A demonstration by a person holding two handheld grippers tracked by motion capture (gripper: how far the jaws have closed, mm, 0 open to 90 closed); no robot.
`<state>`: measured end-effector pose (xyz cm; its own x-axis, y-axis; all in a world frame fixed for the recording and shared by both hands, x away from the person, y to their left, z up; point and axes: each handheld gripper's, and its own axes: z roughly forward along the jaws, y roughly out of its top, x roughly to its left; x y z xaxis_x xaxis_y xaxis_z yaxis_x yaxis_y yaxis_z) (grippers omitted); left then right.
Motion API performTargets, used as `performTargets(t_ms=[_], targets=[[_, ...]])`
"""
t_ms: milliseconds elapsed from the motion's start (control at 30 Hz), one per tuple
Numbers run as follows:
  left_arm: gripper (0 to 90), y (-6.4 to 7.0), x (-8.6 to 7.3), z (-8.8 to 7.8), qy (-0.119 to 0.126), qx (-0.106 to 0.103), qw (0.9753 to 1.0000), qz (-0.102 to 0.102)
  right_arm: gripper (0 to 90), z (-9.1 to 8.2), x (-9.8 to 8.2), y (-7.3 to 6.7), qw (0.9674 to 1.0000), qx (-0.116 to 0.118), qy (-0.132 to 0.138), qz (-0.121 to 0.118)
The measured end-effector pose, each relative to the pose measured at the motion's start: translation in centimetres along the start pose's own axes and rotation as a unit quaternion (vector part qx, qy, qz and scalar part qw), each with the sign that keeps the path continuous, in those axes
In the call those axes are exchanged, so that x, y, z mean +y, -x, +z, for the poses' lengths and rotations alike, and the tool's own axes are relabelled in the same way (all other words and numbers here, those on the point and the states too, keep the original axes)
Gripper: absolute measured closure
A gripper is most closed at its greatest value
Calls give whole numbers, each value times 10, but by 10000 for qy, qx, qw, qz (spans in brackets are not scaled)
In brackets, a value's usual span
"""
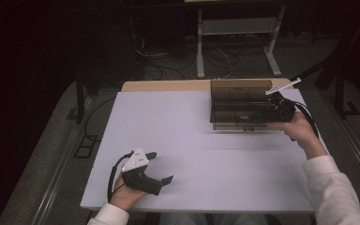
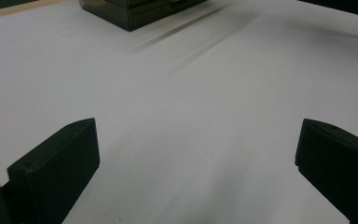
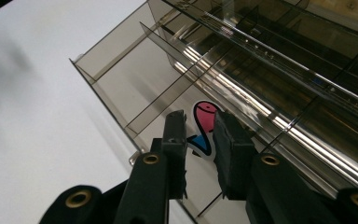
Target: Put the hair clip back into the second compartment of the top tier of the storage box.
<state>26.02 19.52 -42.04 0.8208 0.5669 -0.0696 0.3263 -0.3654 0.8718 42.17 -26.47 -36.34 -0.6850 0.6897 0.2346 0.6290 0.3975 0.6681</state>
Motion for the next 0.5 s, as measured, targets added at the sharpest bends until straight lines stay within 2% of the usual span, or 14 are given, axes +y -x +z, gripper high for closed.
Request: performTargets(t_ms=[333, 500], targets=[[0, 0, 0, 0, -5, -3, 10000, 13, 728, 8, 1, 1, 10000, 12, -82, -23], [0, 0, 0, 0, -11, -12, 10000, 8, 630, 8, 0, 0, 9999, -29, -116, 0]])
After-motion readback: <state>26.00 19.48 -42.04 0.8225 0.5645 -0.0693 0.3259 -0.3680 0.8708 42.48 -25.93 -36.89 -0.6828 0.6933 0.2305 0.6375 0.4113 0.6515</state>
